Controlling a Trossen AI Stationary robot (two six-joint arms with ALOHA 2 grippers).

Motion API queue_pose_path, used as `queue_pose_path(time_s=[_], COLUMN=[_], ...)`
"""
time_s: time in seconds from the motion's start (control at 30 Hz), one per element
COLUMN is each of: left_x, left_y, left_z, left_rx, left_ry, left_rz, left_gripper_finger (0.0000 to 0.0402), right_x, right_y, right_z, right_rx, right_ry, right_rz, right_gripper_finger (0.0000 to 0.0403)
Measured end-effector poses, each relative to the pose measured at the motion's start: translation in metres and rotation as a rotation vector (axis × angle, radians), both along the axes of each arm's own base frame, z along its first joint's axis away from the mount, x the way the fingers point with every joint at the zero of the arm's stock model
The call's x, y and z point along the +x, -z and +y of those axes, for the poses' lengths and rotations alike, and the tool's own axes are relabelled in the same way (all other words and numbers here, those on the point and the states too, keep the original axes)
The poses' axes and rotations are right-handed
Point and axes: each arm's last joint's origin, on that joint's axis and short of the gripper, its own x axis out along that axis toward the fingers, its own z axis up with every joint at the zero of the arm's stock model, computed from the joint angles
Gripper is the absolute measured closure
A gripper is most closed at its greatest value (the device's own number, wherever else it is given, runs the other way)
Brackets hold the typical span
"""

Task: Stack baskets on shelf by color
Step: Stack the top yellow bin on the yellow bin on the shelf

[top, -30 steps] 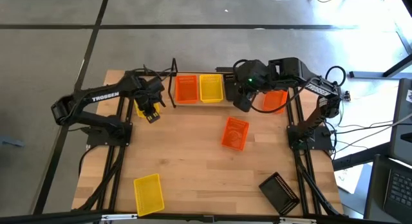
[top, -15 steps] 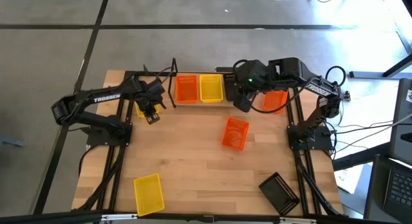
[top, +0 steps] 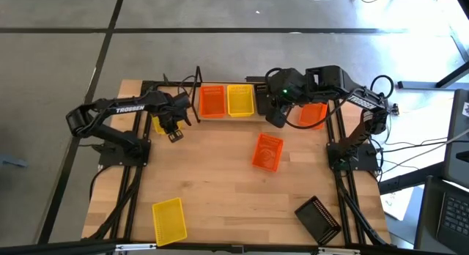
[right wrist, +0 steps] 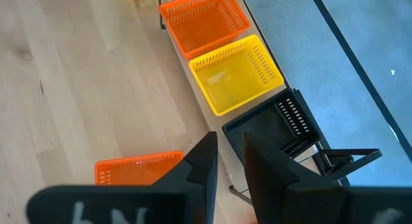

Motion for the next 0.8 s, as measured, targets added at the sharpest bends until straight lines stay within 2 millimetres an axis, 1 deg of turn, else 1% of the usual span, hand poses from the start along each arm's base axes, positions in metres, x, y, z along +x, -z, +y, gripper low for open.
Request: queue_pose_path(time_s=[0.07,0.17,0.27,0.4,0.57,0.7,0.8], left_x=[0.0,0.001,0.001,0.002,0.004,0.012,0.017], left_y=[0.001,-0.002,-0.019,-0.055,-0.114,-0.155,-0.182], left_z=[0.0,0.001,0.0,0.0,0.001,-0.001,-0.006], left_rx=[-0.004,-0.006,-0.001,0.063,0.205,0.292,0.344], left_ry=[-0.006,-0.007,-0.007,-0.002,-0.006,0.018,0.043], left_rz=[0.004,0.004,0.014,0.006,-0.03,-0.133,-0.223], left_gripper_finger=[0.0392,0.0396,0.0398,0.04,0.04,0.0401,0.0401], right_x=[0.0,0.0,0.0,0.0,0.0,0.0,0.0], right_y=[0.0,0.0,0.0,0.0,0.0,0.0,-0.001], right_z=[0.0,0.0,0.0,0.0,0.0,0.0,-0.002], right_rx=[0.0,0.0,0.0,-0.001,-0.004,-0.029,-0.08], right_ry=[0.0,0.0,0.0,-0.001,-0.002,-0.023,0.002], right_rz=[0.0,0.0,0.0,0.0,0.001,0.014,0.021], right_gripper_finger=[0.0331,0.0331,0.0331,0.0331,0.0331,0.0331,0.0331])
